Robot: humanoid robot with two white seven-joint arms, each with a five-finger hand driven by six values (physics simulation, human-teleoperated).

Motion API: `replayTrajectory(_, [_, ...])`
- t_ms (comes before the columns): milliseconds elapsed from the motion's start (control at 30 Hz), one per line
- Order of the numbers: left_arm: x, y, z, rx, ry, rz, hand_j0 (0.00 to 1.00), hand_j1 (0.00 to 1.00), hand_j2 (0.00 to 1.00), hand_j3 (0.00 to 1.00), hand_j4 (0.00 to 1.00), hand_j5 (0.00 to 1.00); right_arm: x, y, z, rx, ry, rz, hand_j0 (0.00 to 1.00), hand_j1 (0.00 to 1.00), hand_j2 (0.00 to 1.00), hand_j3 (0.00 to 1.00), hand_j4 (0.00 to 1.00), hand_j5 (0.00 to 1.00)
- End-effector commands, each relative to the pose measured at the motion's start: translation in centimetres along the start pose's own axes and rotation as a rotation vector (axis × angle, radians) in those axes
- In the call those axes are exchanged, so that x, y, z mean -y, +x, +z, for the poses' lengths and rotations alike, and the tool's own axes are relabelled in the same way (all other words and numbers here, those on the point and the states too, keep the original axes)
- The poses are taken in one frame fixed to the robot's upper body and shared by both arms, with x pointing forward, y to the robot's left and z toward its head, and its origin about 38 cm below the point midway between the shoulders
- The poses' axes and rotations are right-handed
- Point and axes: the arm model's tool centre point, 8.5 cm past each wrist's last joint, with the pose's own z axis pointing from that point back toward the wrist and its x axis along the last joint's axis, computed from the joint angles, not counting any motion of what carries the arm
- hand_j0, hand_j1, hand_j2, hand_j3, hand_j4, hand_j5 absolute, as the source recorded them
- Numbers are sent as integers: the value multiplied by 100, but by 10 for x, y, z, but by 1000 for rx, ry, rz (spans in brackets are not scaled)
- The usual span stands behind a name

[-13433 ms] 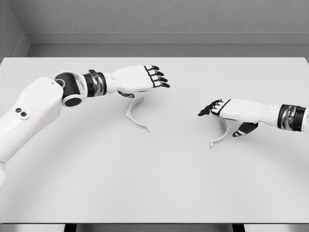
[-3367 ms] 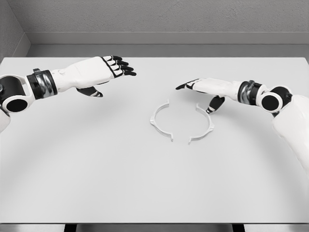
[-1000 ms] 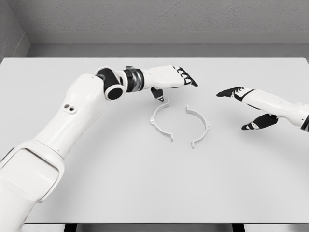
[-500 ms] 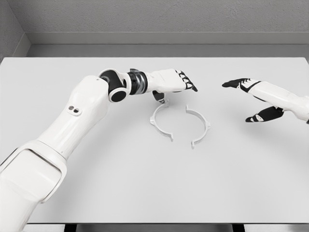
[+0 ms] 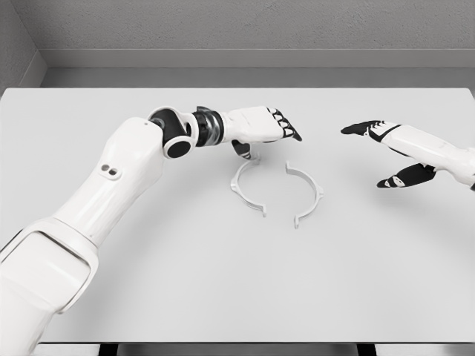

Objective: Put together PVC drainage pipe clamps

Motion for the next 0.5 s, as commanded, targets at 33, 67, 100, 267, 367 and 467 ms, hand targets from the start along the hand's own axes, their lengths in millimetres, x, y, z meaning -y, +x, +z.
replayTrajectory(33, [0, 2, 0, 4, 9, 5, 96, 96, 96, 96, 96, 96, 1, 0, 0, 1, -6, -6, 100, 100, 100, 100, 100, 100])
replayTrajectory(67, [-1, 6, 0, 13, 15, -4, 96, 96, 96, 96, 96, 96, 1, 0, 0, 2, -6, -7, 100, 100, 100, 100, 100, 100])
replayTrajectory(100, [2, 6, 1, 13, 11, -5, 96, 96, 96, 96, 96, 96, 1, 0, 0, 2, -6, -7, 100, 100, 100, 100, 100, 100])
replayTrajectory(267, [-2, 6, 3, 15, 22, -17, 96, 96, 96, 96, 96, 96, 1, 0, 0, 1, -8, -6, 100, 100, 100, 100, 100, 100])
replayTrajectory(367, [-4, 6, 5, 14, 25, -20, 97, 97, 97, 97, 97, 97, 2, 0, 1, 1, -9, -6, 100, 100, 100, 100, 100, 100])
replayTrajectory(467, [-11, -29, 64, -21, 109, 25, 98, 98, 98, 98, 98, 98, 1, 0, 1, -1, -7, -6, 100, 100, 100, 100, 100, 100])
